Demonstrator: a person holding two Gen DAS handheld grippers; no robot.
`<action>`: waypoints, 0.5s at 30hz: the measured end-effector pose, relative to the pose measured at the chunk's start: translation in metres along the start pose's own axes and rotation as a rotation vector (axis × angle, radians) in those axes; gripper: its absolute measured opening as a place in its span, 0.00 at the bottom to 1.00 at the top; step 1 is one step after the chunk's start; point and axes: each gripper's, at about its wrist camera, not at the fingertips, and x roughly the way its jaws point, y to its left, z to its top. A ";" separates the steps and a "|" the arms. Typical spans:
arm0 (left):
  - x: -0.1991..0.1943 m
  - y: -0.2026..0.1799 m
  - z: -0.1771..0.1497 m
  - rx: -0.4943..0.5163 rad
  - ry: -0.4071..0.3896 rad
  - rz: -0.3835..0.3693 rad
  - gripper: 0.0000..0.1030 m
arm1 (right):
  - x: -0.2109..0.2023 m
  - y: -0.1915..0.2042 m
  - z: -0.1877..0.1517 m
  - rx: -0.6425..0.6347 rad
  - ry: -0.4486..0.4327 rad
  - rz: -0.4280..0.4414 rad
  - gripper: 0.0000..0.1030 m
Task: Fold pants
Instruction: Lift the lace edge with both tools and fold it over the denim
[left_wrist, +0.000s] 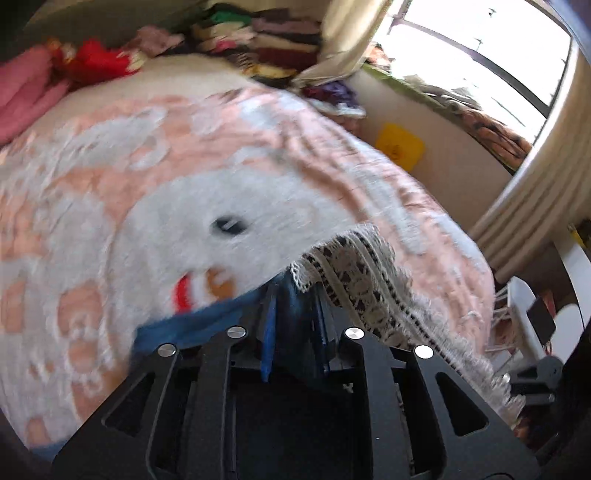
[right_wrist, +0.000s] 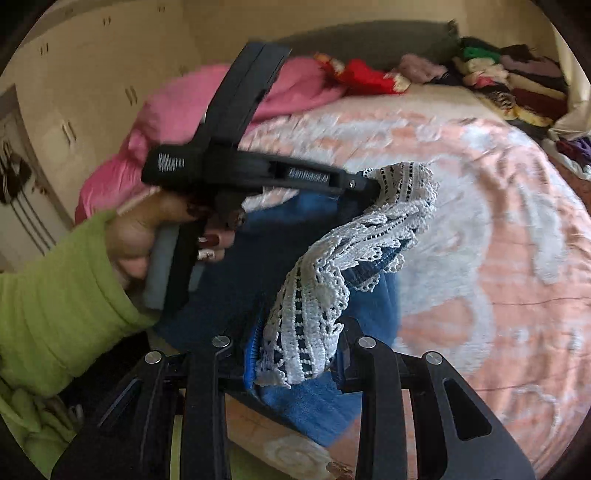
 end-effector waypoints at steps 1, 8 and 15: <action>-0.004 0.009 -0.005 -0.032 -0.005 0.004 0.15 | 0.008 0.006 0.000 -0.024 0.016 -0.013 0.27; -0.057 0.073 -0.016 -0.245 -0.146 0.026 0.28 | 0.035 0.063 -0.004 -0.268 0.082 -0.125 0.28; -0.080 0.105 -0.021 -0.355 -0.197 -0.018 0.37 | 0.056 0.097 -0.012 -0.354 0.122 -0.125 0.30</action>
